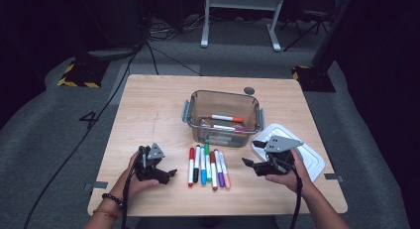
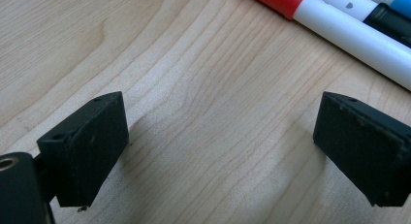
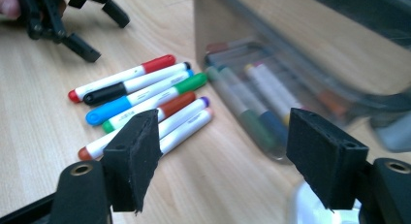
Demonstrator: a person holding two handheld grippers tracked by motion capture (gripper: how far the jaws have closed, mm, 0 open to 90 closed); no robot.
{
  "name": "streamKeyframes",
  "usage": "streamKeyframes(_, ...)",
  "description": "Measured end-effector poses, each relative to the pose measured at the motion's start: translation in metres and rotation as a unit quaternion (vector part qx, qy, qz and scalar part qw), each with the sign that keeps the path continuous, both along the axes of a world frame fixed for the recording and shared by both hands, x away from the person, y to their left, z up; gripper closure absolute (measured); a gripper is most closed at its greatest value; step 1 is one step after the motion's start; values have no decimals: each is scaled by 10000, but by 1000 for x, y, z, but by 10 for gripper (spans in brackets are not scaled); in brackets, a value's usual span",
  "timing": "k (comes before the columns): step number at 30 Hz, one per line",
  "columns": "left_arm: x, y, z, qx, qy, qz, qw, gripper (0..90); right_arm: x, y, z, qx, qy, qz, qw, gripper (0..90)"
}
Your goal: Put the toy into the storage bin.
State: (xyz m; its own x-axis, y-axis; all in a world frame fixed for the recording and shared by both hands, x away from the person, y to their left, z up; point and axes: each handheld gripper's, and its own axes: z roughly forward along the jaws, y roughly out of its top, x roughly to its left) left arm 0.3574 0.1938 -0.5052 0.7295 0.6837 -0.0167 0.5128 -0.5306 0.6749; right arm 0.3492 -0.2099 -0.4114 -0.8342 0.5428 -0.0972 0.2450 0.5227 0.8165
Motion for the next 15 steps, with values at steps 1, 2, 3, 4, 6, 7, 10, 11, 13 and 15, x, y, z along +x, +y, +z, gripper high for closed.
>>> streamKeyframes(1, 0, 0, 0, 3, 2, 3, 10000, 60, -1, 2, -3, -15, 21, 24, 10000, 288)
streamKeyframes(2, 0, 0, 0, 3, 1, 3, 10000, 60, -3, 6, -7, -27, 54, 74, 10000, 289)
streamKeyframes(3, 0, 0, 0, 9, 3, 4, 10000, 60, -4, 9, -10, -37, 59, 112, 9999, 288)
streamKeyframes(4, 0, 0, 0, 1, 0, 0, 10000, 60, -5, 13, -14, -74, 70, 166, 9998, 289)
streamKeyframes(6, 0, 0, 0, 0, -1, 0, 10000, 59, -7, 22, -22, -146, 136, 313, 9993, 285)
streamKeyframes(7, 0, 0, 0, 4, 2, 3, 10000, 60, -8, 26, -26, -197, 153, 367, 9990, 287)
streamKeyframes(10, 0, 0, 0, 1, -3, 0, 10000, 60, -9, 38, -40, -296, 269, 525, 9978, 293)
streamKeyframes(11, 0, 0, 0, 0, -3, 1, 10000, 60, -9, 40, -42, -333, 291, 541, 9976, 293)
streamKeyframes(13, 0, 0, 0, 0, -3, 0, 10000, 60, -9, 45, -47, -384, 334, 614, 9968, 293)
streamKeyframes(15, 0, 0, 0, -1, -1, 2, 10000, 60, -8, 48, -51, -388, 394, 624, 9965, 293)
